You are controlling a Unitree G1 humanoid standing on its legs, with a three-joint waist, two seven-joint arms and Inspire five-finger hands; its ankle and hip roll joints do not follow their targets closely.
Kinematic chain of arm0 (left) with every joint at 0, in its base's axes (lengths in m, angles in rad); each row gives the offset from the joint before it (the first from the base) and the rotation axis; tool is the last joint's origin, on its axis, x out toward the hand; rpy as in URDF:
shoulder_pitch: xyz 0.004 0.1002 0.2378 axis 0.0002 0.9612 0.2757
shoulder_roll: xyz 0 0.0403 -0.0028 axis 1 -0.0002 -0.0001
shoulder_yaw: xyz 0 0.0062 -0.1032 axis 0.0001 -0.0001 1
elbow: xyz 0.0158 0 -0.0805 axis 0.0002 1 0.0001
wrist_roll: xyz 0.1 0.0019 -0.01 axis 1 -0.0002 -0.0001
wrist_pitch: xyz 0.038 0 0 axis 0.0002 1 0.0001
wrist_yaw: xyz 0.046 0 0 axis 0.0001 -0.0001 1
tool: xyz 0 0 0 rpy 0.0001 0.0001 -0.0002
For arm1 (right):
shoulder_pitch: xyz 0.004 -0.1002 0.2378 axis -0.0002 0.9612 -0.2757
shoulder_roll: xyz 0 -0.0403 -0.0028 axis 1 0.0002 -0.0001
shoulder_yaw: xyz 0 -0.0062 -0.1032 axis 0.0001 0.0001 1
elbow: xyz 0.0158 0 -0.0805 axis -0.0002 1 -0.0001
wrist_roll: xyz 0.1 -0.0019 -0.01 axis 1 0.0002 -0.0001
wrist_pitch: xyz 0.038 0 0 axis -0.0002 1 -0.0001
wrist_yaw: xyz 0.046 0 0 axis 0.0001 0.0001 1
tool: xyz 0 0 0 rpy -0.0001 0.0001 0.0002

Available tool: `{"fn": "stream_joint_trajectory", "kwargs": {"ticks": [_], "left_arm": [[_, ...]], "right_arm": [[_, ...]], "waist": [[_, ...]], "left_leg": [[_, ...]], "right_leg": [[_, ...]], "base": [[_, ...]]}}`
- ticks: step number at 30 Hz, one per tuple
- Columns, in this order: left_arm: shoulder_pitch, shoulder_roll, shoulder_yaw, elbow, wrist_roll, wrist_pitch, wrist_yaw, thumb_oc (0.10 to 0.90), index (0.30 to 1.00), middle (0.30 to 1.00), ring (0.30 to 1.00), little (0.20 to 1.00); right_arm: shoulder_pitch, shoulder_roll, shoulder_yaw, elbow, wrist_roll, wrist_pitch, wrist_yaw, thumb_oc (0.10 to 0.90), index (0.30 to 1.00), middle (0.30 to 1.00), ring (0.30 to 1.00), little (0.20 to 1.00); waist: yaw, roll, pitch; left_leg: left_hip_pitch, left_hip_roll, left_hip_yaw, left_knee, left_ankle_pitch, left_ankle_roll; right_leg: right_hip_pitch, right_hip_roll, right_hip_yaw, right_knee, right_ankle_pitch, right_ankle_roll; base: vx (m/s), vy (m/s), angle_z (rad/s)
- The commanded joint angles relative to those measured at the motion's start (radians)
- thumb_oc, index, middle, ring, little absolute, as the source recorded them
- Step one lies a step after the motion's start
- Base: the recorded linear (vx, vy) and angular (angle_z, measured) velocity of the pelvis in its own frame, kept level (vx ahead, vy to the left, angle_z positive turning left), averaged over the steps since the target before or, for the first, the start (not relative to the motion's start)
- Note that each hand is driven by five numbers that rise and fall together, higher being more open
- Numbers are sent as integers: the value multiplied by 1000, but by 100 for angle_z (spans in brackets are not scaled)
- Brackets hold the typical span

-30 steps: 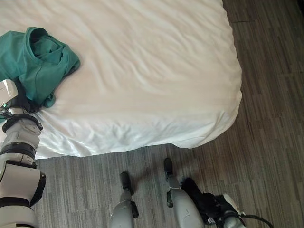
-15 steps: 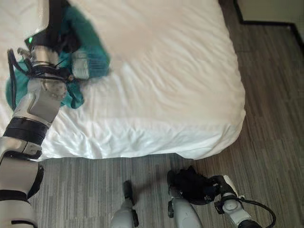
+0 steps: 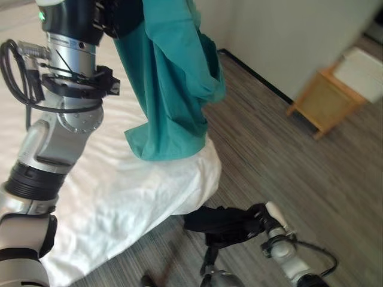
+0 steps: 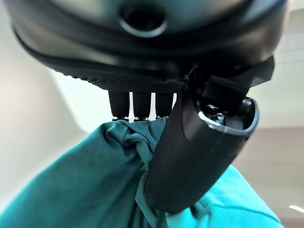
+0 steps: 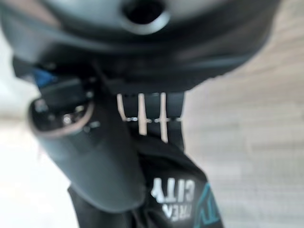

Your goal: Pick up bed clothes into laundry basket.

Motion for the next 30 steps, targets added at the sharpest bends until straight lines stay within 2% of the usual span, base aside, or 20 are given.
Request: {"fn": "stream_joint_trajectory", "kwargs": {"ticks": [1, 2, 3, 5, 6, 8, 9, 10, 11, 12, 13, 14, 15, 17, 20, 23, 25, 26, 29, 30], "left_arm": [[38, 61, 158, 27, -16, -28, 19, 400, 300, 300, 300, 300], [46, 58, 170, 22, -17, -30, 16, 400, 300, 300, 300, 300], [172, 45, 260, 46, -47, -44, 23, 400, 300, 300, 300, 300], [221, 47, 282, 53, -55, -34, 21, 400, 300, 300, 300, 300], [283, 46, 309, 85, -43, -16, 19, 400, 300, 300, 300, 300], [293, 45, 321, 83, -41, -17, 19, 400, 300, 300, 300, 300], [314, 9, 313, 117, -34, -15, 28, 400, 300, 300, 300, 300], [314, 9, 315, 118, -34, -16, 28, 400, 300, 300, 300, 300], [326, -25, 287, 155, -39, -10, 33, 400, 300, 300, 300, 300], [336, -27, 284, 172, -39, -8, 36, 400, 300, 300, 300, 300], [336, -25, 286, 175, -39, -10, 38, 400, 300, 300, 300, 300], [351, -27, 286, 191, -42, -8, 46, 400, 300, 300, 300, 300], [351, -42, 280, 193, -51, -9, 48, 400, 300, 300, 300, 300], [336, -102, 251, 169, -80, -21, 50, 400, 300, 300, 300, 300], [345, -195, 225, 124, -153, -37, 44, 400, 300, 300, 300, 300], [378, -288, 183, 55, -199, -40, -1, 400, 300, 300, 300, 300], [417, -344, 143, 20, -226, -43, -43, 400, 300, 300, 300, 300], [436, -376, 103, 16, -233, -37, -71, 400, 300, 300, 300, 300], [442, -383, 74, 44, -235, -16, -84, 400, 300, 300, 300, 300], [459, -375, 68, 64, -239, -7, -94, 400, 300, 300, 300, 300]], "right_arm": [[30, -365, -258, -355, 29, -101, -22, 400, 300, 300, 300, 300], [43, -373, -269, -375, 32, -95, -14, 400, 300, 300, 300, 300], [157, -407, -376, -526, 88, -200, -32, 400, 300, 300, 300, 300], [142, -409, -403, -584, 82, -186, -28, 400, 300, 300, 300, 300], [111, -420, -407, -738, 58, -215, -14, 400, 300, 300, 300, 300], [112, -422, -405, -749, 58, -208, -10, 400, 300, 300, 300, 300], [58, -454, -387, -767, 67, -223, -21, 400, 300, 300, 300, 300], [54, -456, -383, -765, 67, -223, -22, 400, 300, 300, 300, 300], [-2, -479, -331, -762, 72, -219, -22, 400, 300, 300, 300, 300], [-31, -483, -306, -752, 70, -219, -17, 400, 300, 300, 300, 300], [-42, -483, -296, -745, 70, -220, -19, 400, 300, 300, 300, 300], [-106, -488, -236, -712, 55, -217, -20, 400, 300, 300, 300, 300], [-126, -487, -219, -695, 59, -213, -21, 400, 300, 300, 300, 300], [-157, -461, -191, -645, 88, -197, -29, 400, 300, 300, 300, 300], [-183, -411, -176, -588, 107, -176, -56, 400, 300, 300, 300, 300], [-150, -363, -193, -577, 92, -158, -62, 400, 300, 300, 300, 300], [-120, -327, -207, -563, 86, -153, -61, 400, 300, 300, 300, 300], [-120, -305, -204, -548, 79, -148, -62, 400, 300, 300, 300, 300], [-133, -279, -189, -515, 71, -147, -65, 400, 300, 300, 300, 300], [-129, -269, -186, -505, 46, -138, -67, 400, 300, 300, 300, 300]], "waist": [[-34, -10, -109], [-31, -3, -108], [-79, 26, -104], [-86, 47, -109], [-104, 68, -102], [-105, 75, -100], [-108, 93, -86], [-109, 95, -85], [-76, 92, -59], [-57, 84, -52], [-64, 80, -53], [-27, 60, -49], [-14, 56, -50], [5, 40, -42], [39, 42, -25], [39, 52, -31], [36, 39, -44], [35, 22, -55], [46, 0, -58], [48, -6, -50]], "left_leg": [[-55, 85, 50, -60, 133, -78], [-54, 89, 52, -60, 138, -82], [-24, 117, 91, -57, 168, -106], [-10, 128, 104, -55, 182, -118], [-1, 161, 113, -29, 205, -142], [1, 170, 121, -23, 205, -145], [1, 192, 98, 10, 218, -161], [1, 195, 98, 13, 217, -163], [-39, 159, -64, 55, 198, -154], [-62, 116, -165, 57, 144, -128], [-69, 110, -170, 67, 131, -120], [-89, 16, -320, 50, 34, -62], [-96, -10, -375, 47, 17, -57], [-165, -65, -462, 55, 27, -54], [-255, -125, -515, 29, 82, -43], [-200, -121, -513, -40, 80, -22], [-174, -131, -524, -58, 78, -9], [-148, -130, -517, -70, 69, 3], [-119, -134, -500, -73, 41, 31], [-101, -140, -493, -73, 25, 49]], "right_leg": [[209, -80, 140, -114, 75, 205], [210, -74, 142, -120, 75, 201], [212, -45, 176, -165, 64, 191], [208, -33, 193, -173, 57, 185], [204, 2, 246, -179, 17, 166], [203, 9, 251, -179, 15, 160], [205, 37, 285, -182, -22, 145], [205, 39, 286, -182, -23, 144], [216, 60, 334, -183, -51, 128], [213, 69, 362, -184, -56, 120], [212, 61, 360, -183, -58, 124], [197, 70, 412, -185, -46, 114], [198, 77, 437, -186, -46, 113], [204, 85, 474, -189, -43, 111], [226, 107, 505, -186, -59, 104], [250, 123, 514, -153, -93, 105], [257, 118, 507, -110, -120, 106], [253, 113, 505, -72, -131, 111], [224, 99, 507, 21, -146, 125], [186, 84, 508, 128, -123, 151]], "base": [[-88, -298, -132], [-52, -359, -161], [9, -248, -128], [20, -225, -93], [20, -156, -127], [21, -136, -111], [28, -115, -54], [85, -199, -54], [83, -164, -86], [85, -137, -150], [69, -141, -255], [91, -100, -236], [119, -133, -173], [140, -58, -76], [132, -11, -24], [135, 93, 20], [192, 128, 3], [150, 108, 14], [131, 123, 12], [50, 104, -14]]}}
